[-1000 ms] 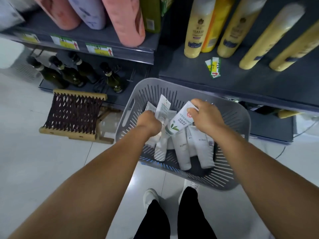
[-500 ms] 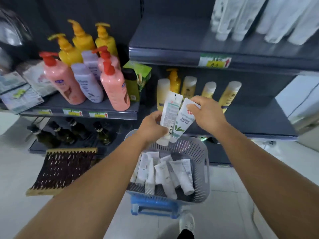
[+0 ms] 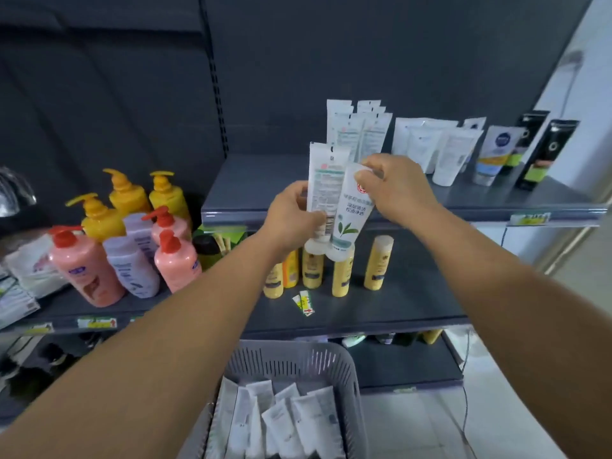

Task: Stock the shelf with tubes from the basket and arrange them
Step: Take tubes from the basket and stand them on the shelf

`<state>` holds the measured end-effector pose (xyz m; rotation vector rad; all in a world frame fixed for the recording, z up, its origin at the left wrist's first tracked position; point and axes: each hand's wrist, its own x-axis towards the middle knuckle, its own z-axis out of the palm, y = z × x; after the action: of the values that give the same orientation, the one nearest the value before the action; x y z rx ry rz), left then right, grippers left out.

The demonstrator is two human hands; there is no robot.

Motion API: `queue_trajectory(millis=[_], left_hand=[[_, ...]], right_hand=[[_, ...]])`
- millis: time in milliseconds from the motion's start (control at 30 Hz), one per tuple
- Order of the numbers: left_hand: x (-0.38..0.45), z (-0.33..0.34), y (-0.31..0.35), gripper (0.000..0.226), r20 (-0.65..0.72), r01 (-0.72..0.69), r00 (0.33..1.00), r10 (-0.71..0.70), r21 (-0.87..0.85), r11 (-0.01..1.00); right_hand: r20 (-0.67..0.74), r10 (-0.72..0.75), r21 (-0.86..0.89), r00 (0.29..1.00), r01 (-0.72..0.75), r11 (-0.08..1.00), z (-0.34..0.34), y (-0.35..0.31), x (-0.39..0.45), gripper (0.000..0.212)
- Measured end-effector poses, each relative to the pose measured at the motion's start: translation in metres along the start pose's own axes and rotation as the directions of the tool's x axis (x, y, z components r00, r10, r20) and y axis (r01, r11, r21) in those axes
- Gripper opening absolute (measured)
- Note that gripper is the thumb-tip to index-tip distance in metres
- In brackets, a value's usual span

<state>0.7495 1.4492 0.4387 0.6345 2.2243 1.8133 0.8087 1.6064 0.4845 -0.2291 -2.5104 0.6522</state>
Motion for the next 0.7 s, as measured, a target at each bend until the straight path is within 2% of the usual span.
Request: queue_trajectory(millis=[200, 333, 700], left_hand=[[0.054, 0.019, 0.027, 0.031, -0.113, -0.049, 0.992, 0.054, 0.048, 0.998], [0.091, 0.032, 0.033, 0.027, -0.138, -0.053, 0.989, 0.059, 0.048, 0.997], [0.150, 0.056, 0.003, 0.031, -0.123, 0.045, 0.992, -0.030, 0.124, 0.991]], right_hand=[[-0.081, -0.013, -0.002, 0.997, 0.013, 1.000, -0.030, 0.028, 0.057, 0.025], [-0.106, -0.017, -0.046, 0.994, 0.013, 0.999, -0.036, 0.054, 0.095, 0.025], [0.072, 0.005, -0.062, 0.997, 0.000, 0.998, -0.008, 0.098, 0.147, 0.025]])
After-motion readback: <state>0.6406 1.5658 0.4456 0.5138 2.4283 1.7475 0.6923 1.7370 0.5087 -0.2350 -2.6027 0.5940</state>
